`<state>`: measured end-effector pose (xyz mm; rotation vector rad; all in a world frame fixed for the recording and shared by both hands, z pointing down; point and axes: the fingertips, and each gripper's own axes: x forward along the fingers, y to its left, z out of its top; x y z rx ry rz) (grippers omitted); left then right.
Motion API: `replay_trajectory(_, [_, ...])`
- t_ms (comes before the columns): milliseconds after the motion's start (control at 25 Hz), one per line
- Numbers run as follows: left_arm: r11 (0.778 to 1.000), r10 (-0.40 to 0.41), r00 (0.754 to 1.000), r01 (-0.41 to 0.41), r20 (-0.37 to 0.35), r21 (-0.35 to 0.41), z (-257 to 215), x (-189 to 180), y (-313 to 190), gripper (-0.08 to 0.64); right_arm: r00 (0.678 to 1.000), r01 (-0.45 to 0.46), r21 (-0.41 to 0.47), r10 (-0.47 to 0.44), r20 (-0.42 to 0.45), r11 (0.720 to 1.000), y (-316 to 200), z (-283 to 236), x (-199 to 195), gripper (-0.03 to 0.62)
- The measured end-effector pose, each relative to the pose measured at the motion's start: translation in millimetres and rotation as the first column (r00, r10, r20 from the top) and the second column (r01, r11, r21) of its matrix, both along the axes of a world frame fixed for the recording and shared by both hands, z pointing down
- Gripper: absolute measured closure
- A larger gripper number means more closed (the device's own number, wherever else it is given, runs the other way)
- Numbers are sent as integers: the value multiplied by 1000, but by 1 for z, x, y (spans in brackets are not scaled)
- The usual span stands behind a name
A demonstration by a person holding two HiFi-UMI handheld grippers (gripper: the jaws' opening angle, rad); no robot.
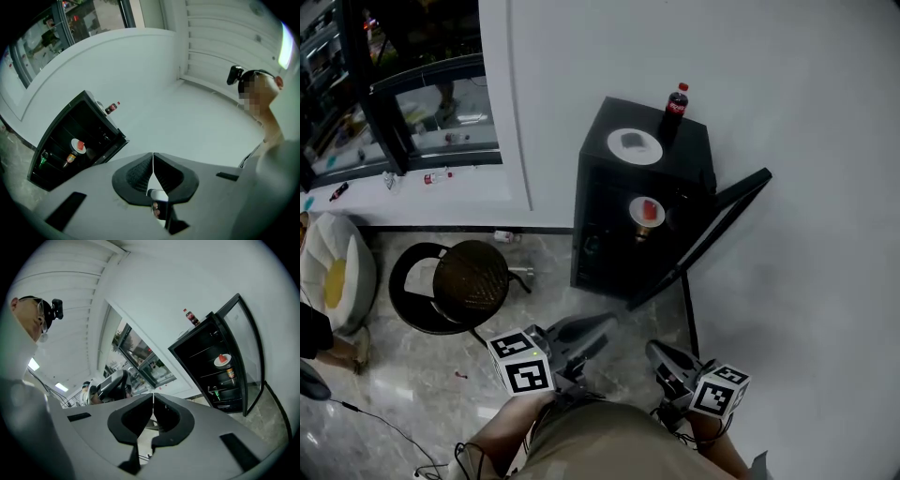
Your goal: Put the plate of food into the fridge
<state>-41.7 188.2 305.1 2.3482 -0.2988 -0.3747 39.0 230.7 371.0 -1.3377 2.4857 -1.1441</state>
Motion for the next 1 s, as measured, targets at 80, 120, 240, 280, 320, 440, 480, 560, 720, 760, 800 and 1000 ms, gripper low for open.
replay_trajectory(80, [1000, -12, 1000, 12, -2, 1, 3, -16, -8, 548, 1000, 14, -7, -14, -4, 1000, -12, 1, -16, 571])
replay_trajectory(120, [1000, -20, 1000, 20, -3, 6, 3, -25, -12, 548, 1000, 22, -12, -22, -9, 1000, -16, 2, -24, 571])
replay_trajectory(240, [998, -44, 999, 44, 10, 39, 5, -46, -19, 548, 999, 45, -23, -46, -25, 999, -29, 4, -46, 571])
replay_trajectory(280, [997, -54, 998, 54, 15, 49, 5, -51, -22, 548, 998, 55, -24, -56, -30, 998, -33, 4, -52, 571])
replay_trajectory(320, [996, -64, 998, 63, 17, 56, 5, -56, -26, 548, 997, 66, -25, -66, -32, 998, -37, 5, -57, 571])
replay_trajectory(440, [994, -87, 996, 86, 14, 64, 4, -68, -32, 548, 996, 90, -38, -91, -27, 995, -46, 8, -70, 571])
replay_trajectory(480, [994, -94, 995, 92, 17, 65, 5, -71, -32, 548, 995, 95, -42, -96, -24, 995, -48, 9, -73, 571])
replay_trajectory(560, [993, -105, 994, 103, 26, 63, 6, -77, -33, 548, 994, 107, -47, -108, -20, 993, -52, 10, -79, 571])
replay_trajectory(720, [989, -134, 990, 132, 34, 70, 7, -84, -35, 548, 991, 132, -60, -133, -9, 989, -59, 14, -85, 571])
replay_trajectory(760, [988, -142, 989, 139, 37, 73, 6, -85, -37, 548, 990, 139, -64, -140, -10, 988, -62, 15, -86, 571])
replay_trajectory(800, [987, -148, 988, 144, 40, 75, 7, -85, -38, 548, 989, 147, -67, -148, -11, 987, -64, 16, -85, 571])
replay_trajectory(1000, [985, -166, 984, 162, 60, 66, 9, -70, -48, 548, 985, 173, -78, -173, 9, 982, -78, 21, -74, 571])
